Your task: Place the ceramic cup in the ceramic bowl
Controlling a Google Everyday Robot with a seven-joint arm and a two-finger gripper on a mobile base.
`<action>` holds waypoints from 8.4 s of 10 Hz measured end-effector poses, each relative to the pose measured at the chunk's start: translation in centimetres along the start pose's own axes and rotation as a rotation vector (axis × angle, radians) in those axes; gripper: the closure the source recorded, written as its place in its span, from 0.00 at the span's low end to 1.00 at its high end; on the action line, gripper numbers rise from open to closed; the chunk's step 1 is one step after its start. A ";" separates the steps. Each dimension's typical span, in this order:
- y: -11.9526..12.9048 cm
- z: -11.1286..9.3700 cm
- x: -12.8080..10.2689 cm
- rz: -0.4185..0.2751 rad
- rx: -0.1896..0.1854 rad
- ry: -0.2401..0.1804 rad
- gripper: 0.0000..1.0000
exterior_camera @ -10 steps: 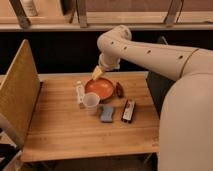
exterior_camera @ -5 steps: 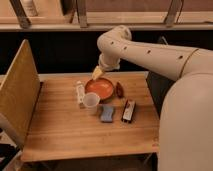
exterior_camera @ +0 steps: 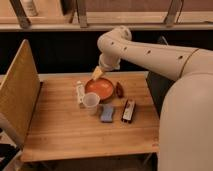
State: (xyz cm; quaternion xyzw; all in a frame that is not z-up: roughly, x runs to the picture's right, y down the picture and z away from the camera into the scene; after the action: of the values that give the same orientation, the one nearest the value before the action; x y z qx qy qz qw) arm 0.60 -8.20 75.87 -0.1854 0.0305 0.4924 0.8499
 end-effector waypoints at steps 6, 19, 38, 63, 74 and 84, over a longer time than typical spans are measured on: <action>0.0 0.0 0.0 0.000 0.000 0.000 0.20; 4.4 5.5 -3.0 -0.229 0.021 0.079 0.20; 1.0 8.2 6.0 -0.107 0.106 0.435 0.20; 5.9 2.6 1.1 -0.304 -0.048 0.329 1.00; -1.5 13.3 -2.2 -0.174 0.026 0.450 1.00; -2.1 16.7 -3.0 -0.088 -0.171 0.449 0.67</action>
State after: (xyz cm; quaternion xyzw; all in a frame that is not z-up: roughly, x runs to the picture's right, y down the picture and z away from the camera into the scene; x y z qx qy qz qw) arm -1.36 -5.84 92.73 -0.3629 0.1688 0.4019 0.8236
